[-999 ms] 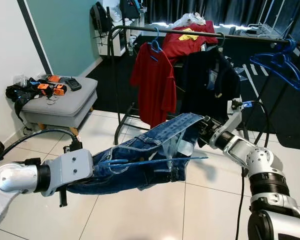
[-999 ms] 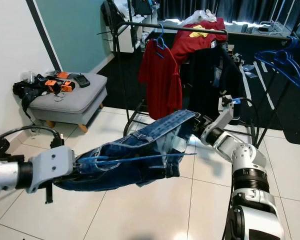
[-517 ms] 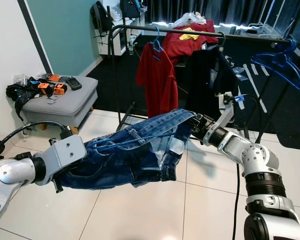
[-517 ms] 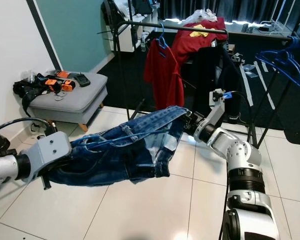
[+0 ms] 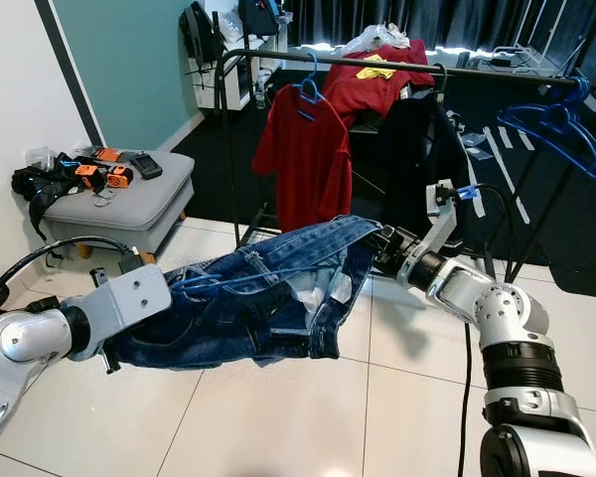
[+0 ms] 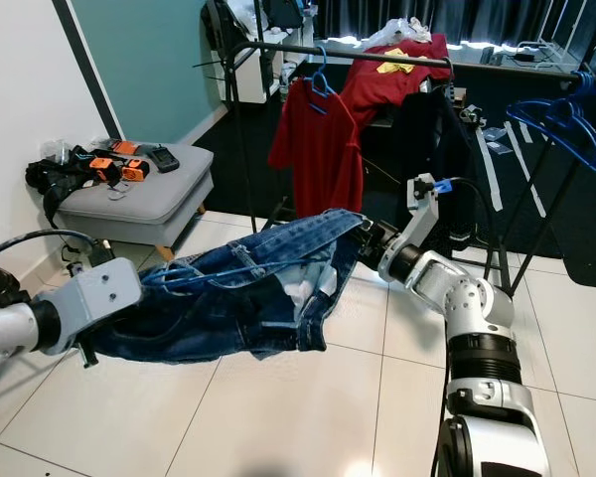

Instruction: Hang hanger

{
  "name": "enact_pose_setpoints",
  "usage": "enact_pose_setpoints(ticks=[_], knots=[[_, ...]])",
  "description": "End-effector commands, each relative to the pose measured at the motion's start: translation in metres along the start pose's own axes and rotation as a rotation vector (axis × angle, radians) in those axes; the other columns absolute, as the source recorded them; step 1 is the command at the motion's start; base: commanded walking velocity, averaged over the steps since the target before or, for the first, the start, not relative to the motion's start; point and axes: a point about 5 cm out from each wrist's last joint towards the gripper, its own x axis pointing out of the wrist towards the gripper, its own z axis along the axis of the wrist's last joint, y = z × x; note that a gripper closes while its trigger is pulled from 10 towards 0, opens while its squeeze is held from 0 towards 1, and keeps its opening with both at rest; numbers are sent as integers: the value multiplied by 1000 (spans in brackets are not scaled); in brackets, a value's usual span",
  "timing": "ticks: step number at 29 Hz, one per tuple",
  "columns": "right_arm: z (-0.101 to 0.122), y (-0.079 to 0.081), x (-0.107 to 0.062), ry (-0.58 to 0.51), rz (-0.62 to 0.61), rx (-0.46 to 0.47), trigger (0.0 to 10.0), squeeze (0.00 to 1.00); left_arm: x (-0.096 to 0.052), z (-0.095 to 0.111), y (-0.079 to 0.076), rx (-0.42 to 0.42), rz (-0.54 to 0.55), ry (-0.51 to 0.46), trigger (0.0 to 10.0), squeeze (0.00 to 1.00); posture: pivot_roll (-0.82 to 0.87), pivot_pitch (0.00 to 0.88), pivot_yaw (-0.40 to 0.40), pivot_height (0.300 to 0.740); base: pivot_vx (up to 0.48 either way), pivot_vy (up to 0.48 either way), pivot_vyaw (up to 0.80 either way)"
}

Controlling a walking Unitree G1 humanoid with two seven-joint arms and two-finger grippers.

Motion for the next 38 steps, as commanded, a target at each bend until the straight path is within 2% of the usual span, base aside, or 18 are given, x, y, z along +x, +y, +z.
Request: enact_pose_setpoints(ticks=[1,3,7,11,15,16,18,19,21,22,23,24,27,28,30,32,36,38], knots=[[32,2,-6,-170,-26,21,0,0,2,-14,-4,47,71,87,10000,0,-12,16,5,740,0,0,0],[40,4,-3,-224,-41,66,0,0,3,-11,-7,127,126,90,10000,0,-12,18,5,740,0,0,0],[45,5,0,-255,-59,76,0,0,4,-12,-9,175,197,118,10000,0,-5,19,4,740,0,0,0],[47,10,4,-258,-54,66,0,0,7,-10,-16,165,245,142,10000,0,-1,19,0,740,0,0,0],[47,10,4,-258,-54,66,0,0,7,-10,-16,165,245,142,10000,0,-1,19,0,740,0,0,0],[41,15,9,-219,-55,16,0,0,13,-4,-25,128,246,132,10000,0,-4,18,0,740,0,0,0],[41,15,9,-219,-55,16,0,0,13,-4,-25,128,246,132,10000,0,-4,18,0,740,0,0,0],[29,22,16,-154,-46,-42,0,0,21,5,-34,87,246,114,10000,0,-6,17,-3,740,0,0,0],[29,22,16,-154,-46,-42,0,0,21,5,-34,87,246,114,10000,0,-6,17,-3,740,0,0,0],[5,29,26,-59,-31,-97,0,0,32,16,-43,46,243,91,10000,0,-9,13,-4,740,0,0,0],[5,29,26,-59,-31,-97,0,0,32,16,-43,46,243,91,10000,0,-9,13,-4,740,0,0,0],[-12,33,31,3,-27,-130,0,0,39,24,-49,25,243,72,10000,0,-9,13,-4,740,0,0,0],[-18,32,32,26,-41,-146,0,0,40,24,-52,20,235,74,10000,0,-6,15,-3,740,0,0,0],[-14,25,30,16,-72,-157,0,0,36,15,-53,22,227,107,10000,0,-4,18,-1,740,0,0,0],[-14,25,30,16,-72,-157,0,0,36,15,-53,22,227,107,10000,0,-4,18,-1,740,0,0,0],[4,16,21,-32,-118,-171,0,0,24,-9,-51,16,207,203,10000,0,-4,20,4,740,0,0,0],[8,17,20,-41,-115,-176,0,0,21,-16,-51,4,209,236,10000,0,-5,21,4,740,0,0,0],[4,23,21,-32,-92,-174,0,0,21,-17,-51,-24,215,248,10000,0,-6,21,3,740,0,0,0]])
